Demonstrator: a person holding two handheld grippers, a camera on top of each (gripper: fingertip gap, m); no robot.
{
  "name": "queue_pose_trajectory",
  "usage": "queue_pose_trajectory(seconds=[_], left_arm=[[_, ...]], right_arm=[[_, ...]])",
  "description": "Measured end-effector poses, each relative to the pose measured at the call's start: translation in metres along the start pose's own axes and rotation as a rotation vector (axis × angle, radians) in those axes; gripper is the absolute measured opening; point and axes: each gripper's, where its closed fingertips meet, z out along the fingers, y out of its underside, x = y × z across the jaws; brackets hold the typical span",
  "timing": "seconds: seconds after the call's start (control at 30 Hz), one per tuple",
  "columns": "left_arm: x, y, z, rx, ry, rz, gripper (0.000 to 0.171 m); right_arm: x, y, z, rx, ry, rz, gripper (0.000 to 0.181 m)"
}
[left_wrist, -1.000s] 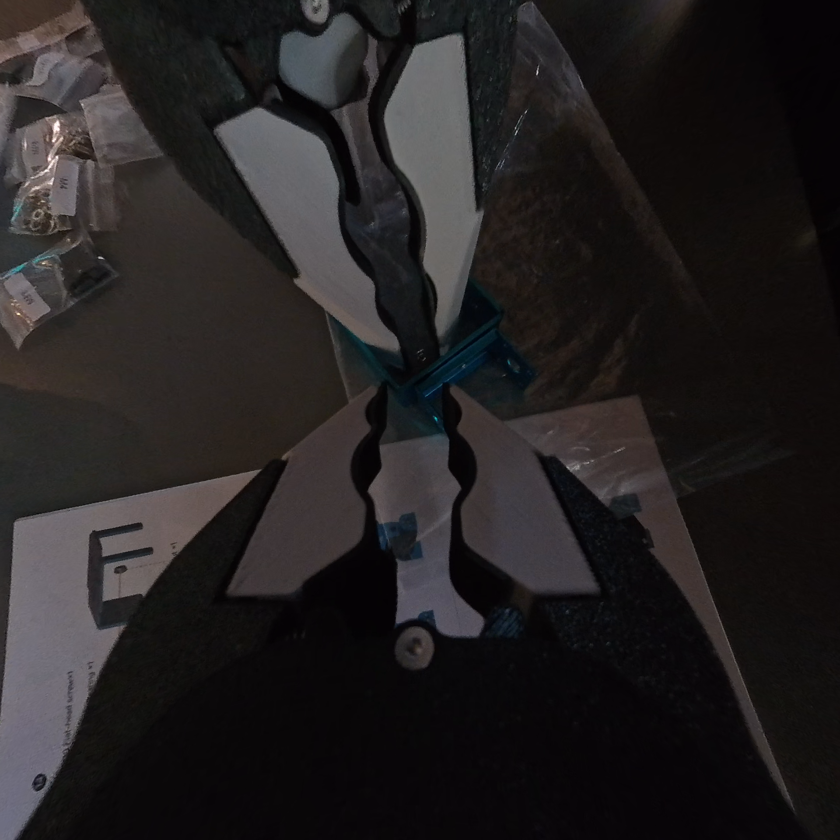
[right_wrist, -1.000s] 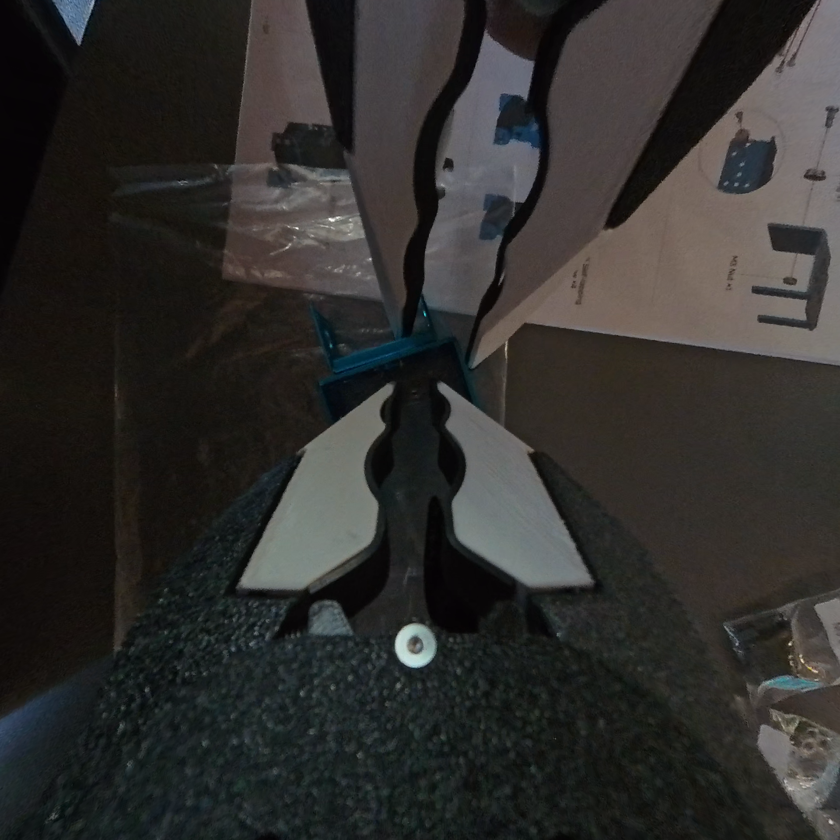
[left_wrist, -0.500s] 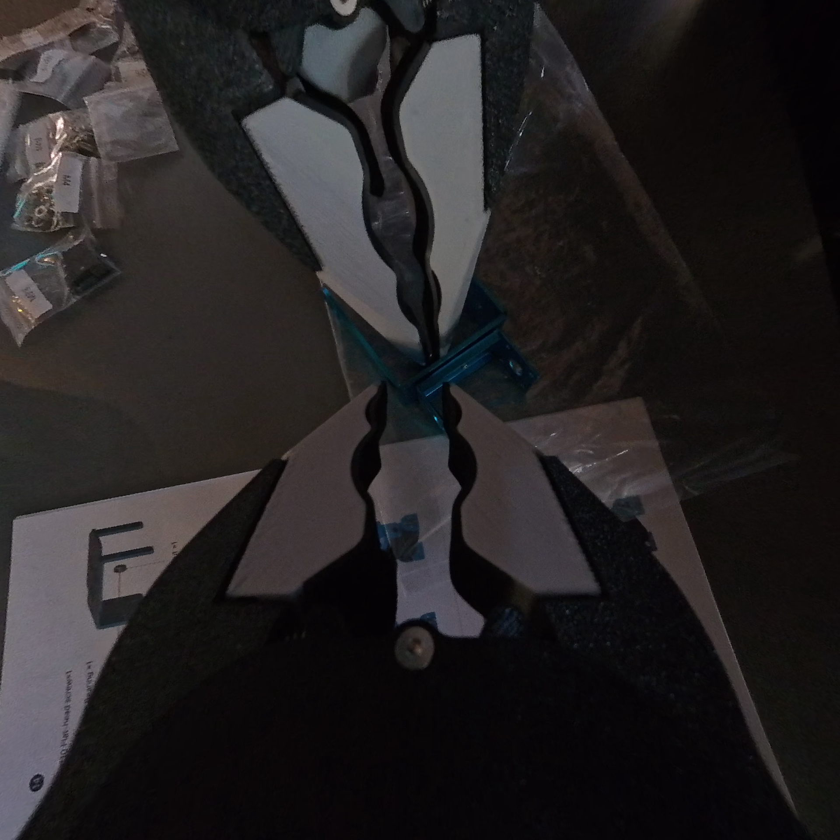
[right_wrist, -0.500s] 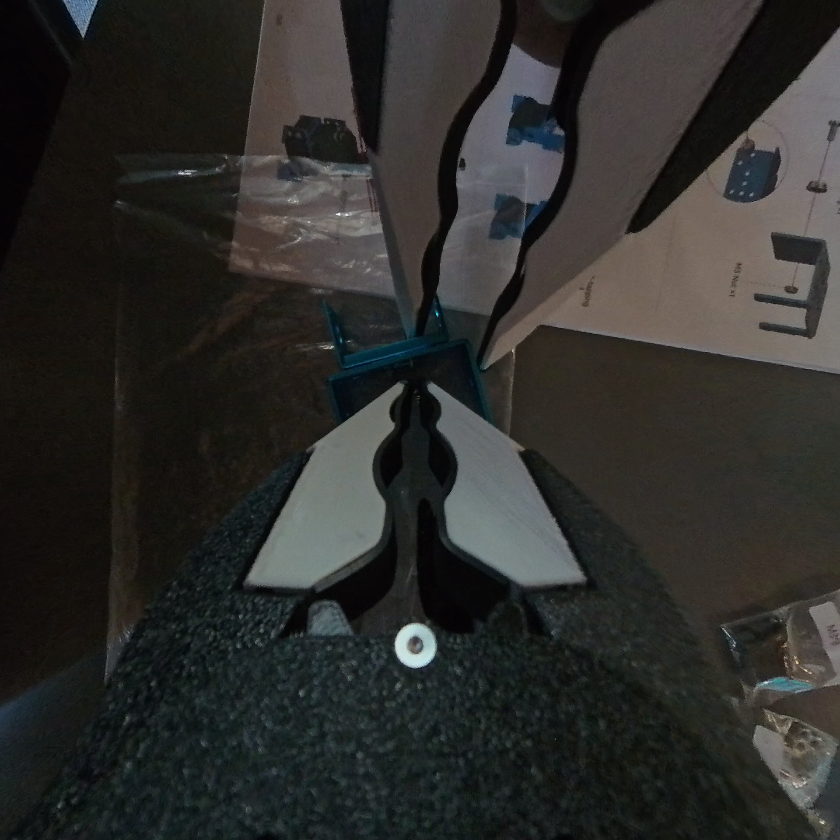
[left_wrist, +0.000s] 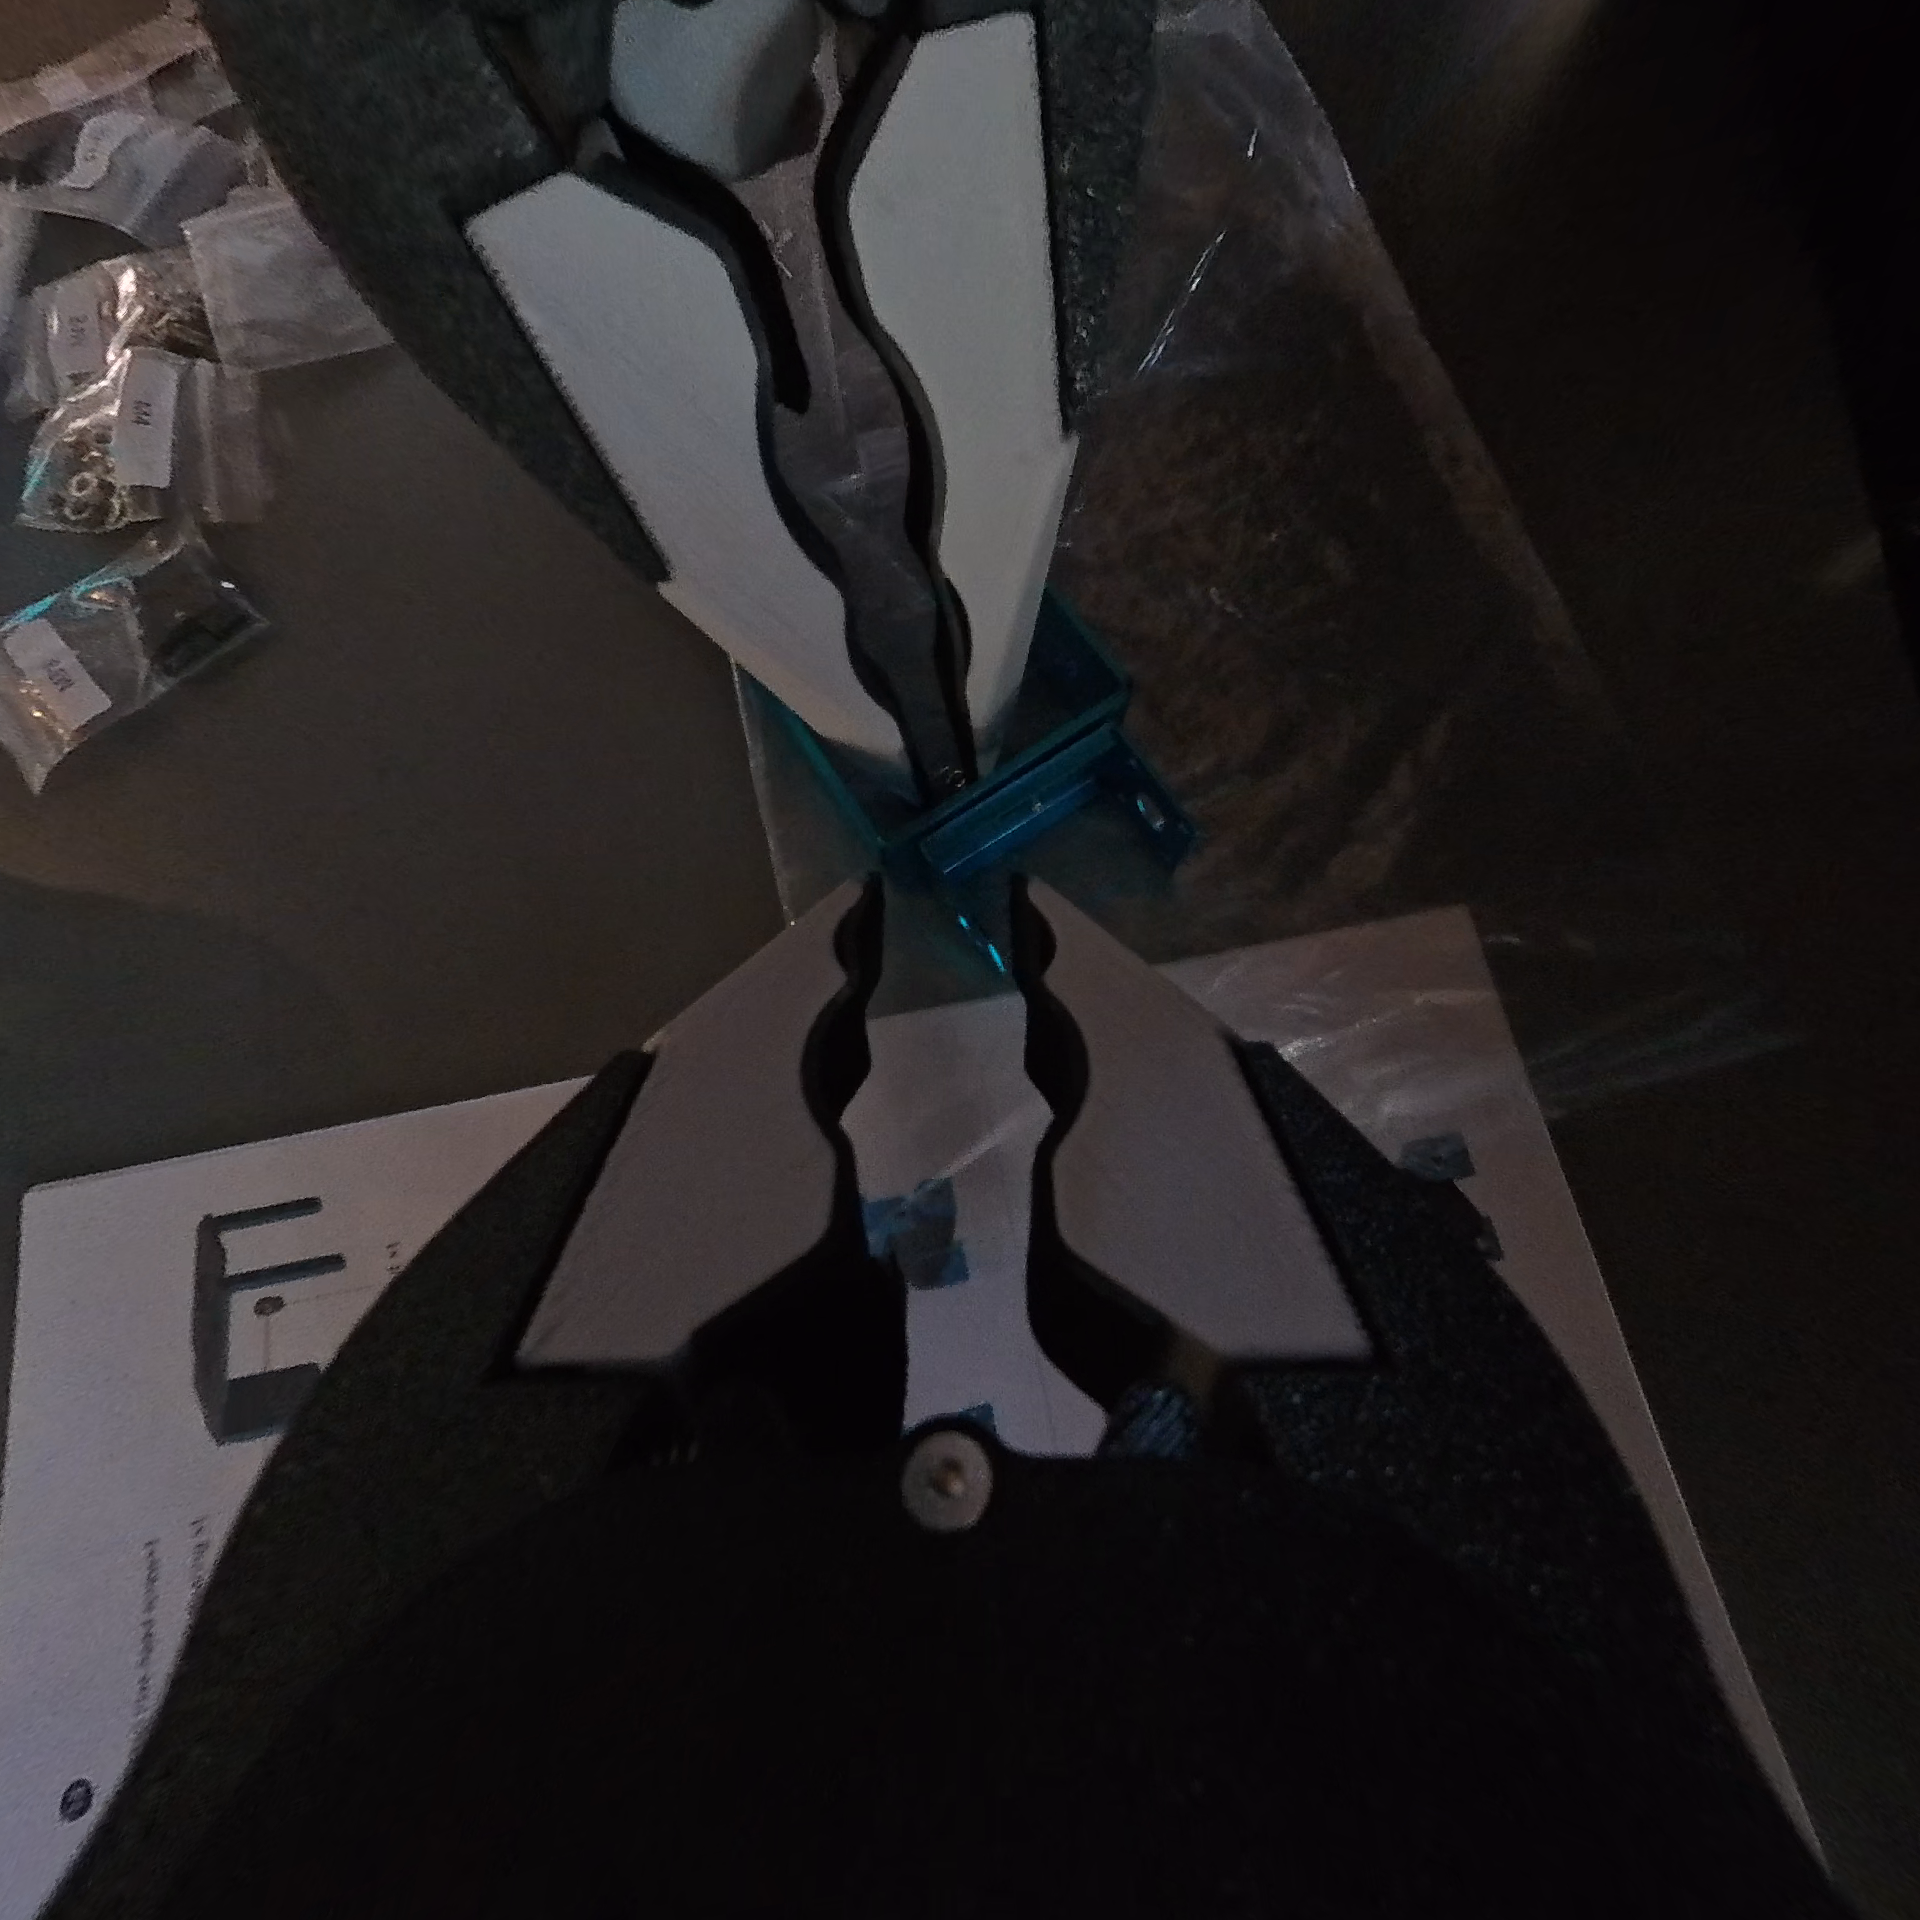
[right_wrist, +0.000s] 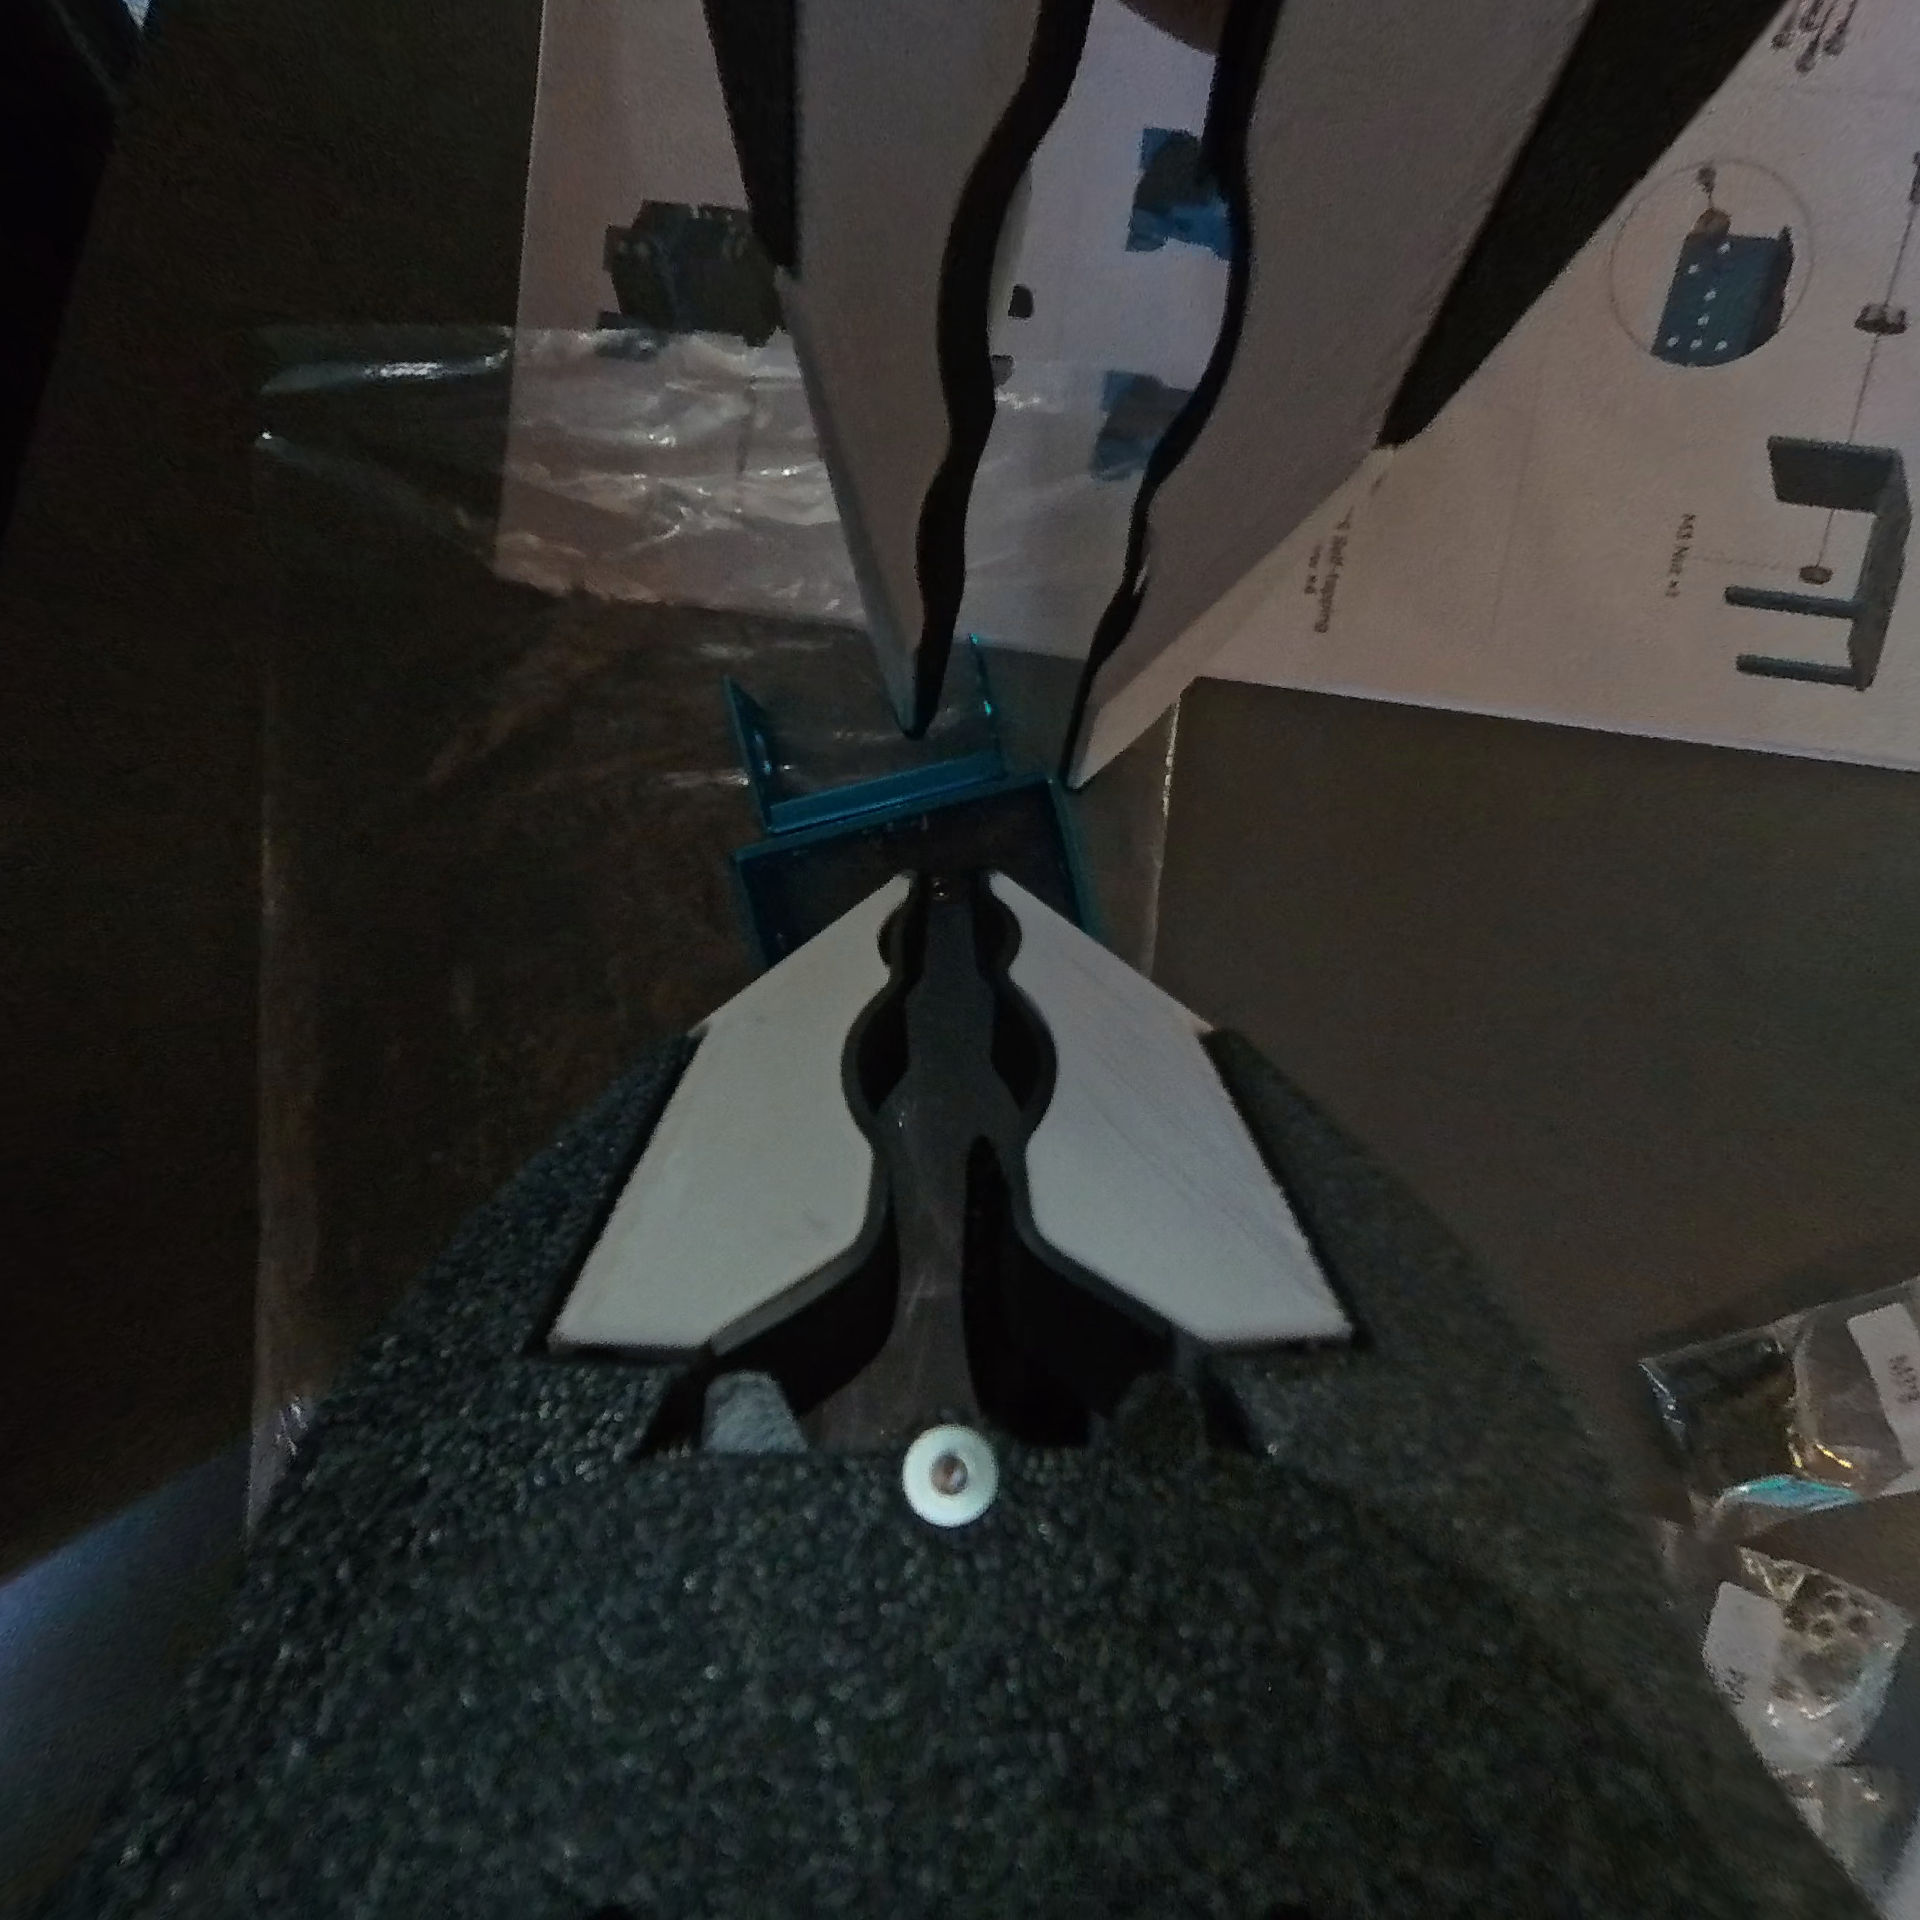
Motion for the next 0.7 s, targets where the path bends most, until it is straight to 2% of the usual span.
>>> queue_pose_trajectory(seconds=[0.33,0.7], left_arm=[[0.0005,-0.0008,0.0001,0.0,-0.002,0.004,0.023],[-0.0017,-0.0011,0.0002,0.004,-0.012,0.004,0.023]], right_arm=[[-0.0023,0.0004,0.0002,-0.015,0.035,-0.05,0.002],[-0.0047,0.0018,-0.0012,0.024,-0.008,-0.026,0.0]])
